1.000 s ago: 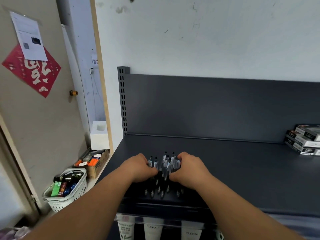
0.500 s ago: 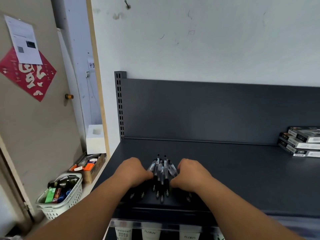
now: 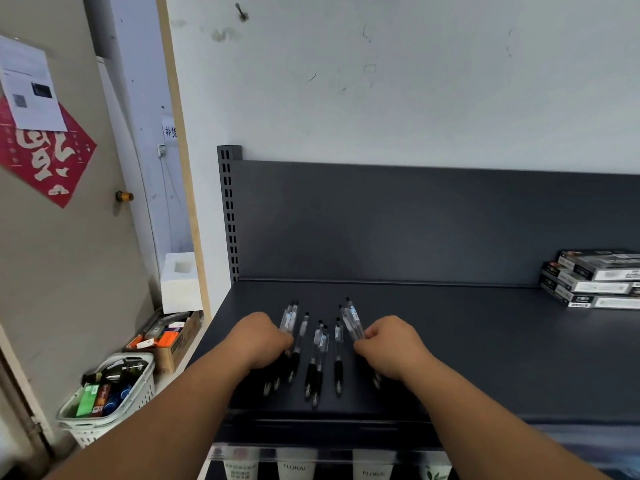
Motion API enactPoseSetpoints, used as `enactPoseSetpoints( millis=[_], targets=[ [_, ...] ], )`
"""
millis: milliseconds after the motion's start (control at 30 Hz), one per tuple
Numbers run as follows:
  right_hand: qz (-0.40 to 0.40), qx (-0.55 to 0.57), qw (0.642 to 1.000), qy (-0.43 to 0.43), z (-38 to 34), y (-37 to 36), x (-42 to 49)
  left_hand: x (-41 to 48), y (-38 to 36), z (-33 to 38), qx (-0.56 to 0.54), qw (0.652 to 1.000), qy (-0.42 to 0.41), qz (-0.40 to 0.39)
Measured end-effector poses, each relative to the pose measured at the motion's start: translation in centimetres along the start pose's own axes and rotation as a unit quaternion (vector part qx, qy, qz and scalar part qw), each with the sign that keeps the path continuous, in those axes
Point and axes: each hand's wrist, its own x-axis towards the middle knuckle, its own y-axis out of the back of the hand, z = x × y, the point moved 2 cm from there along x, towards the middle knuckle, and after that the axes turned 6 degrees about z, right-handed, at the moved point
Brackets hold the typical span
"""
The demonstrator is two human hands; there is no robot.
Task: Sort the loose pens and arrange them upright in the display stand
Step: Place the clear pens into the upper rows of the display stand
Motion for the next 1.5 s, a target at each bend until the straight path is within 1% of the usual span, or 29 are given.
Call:
enactPoseSetpoints(
  millis=[167,300,400,467,500,567,633,700,733,833,933,1100,1233,1333,1400,1500],
  targets=[
    [0.011,0.076,0.997,-0.007,0.9,1.0,-0.6,-0.2,-0.4,0.4,-0.050,0.998,-0.015,0.042],
    [0.040,0.130,0.991,0.006,2.0,2.6,-1.6,-0.5,-0.6,0.9,-0.021,0.998,-0.001,0.066],
    [0.055,0.171,0.984,0.016,3.2,4.5,-2.9,-1.6,-0.3,2.4,-0.020,0.992,-0.004,0.126],
    [0.074,0.198,0.977,0.020,4.6,6.3,-4.0,-2.8,-0.7,4.7,-0.045,0.982,-0.022,0.183],
    [0.082,0.211,0.974,0.022,5.3,7.1,-4.4,-3.6,-1.1,6.0,-0.055,0.976,-0.043,0.207],
    [0.096,0.239,0.966,0.024,7.3,9.4,-5.6,-5.6,-2.8,9.8,-0.107,0.965,-0.095,0.221],
    [0.111,0.263,0.958,0.025,9.9,12.1,-6.9,-8.2,-5.3,14.4,-0.238,0.947,-0.125,0.177],
    [0.127,0.291,0.948,0.021,12.9,15.0,-8.3,-11.1,-8.3,18.9,-0.371,0.915,-0.129,0.088],
    [0.133,0.304,0.943,0.017,14.5,16.5,-9.0,-12.6,-9.8,21.1,-0.410,0.902,-0.129,0.040],
    [0.142,0.317,0.938,0.011,19.7,21.3,-11.4,-16.9,-15.0,27.7,-0.471,0.869,-0.129,-0.079],
    [0.154,0.294,0.943,0.009,25.5,26.5,-14.0,-21.3,-20.0,34.1,-0.491,0.846,-0.138,-0.156],
    [0.185,0.254,0.949,0.003,33.3,33.9,-16.7,-25.9,-26.1,42.4,-0.484,0.837,-0.161,-0.199],
    [0.189,0.227,0.955,-0.001,37.4,38.5,-16.6,-27.7,-28.9,48.4,-0.524,0.806,-0.150,-0.230],
    [0.208,0.218,0.954,0.001,39.7,41.1,-15.3,-27.2,-30.7,52.3,-0.538,0.801,-0.151,-0.215],
    [0.222,0.211,0.952,0.008,41.0,42.8,-13.8,-26.1,-31.9,54.8,-0.531,0.805,-0.170,-0.201],
    [0.237,0.165,0.957,0.006,42.7,45.3,-10.8,-24.0,-33.6,58.4,-0.517,0.814,-0.194,-0.182]
  ],
)
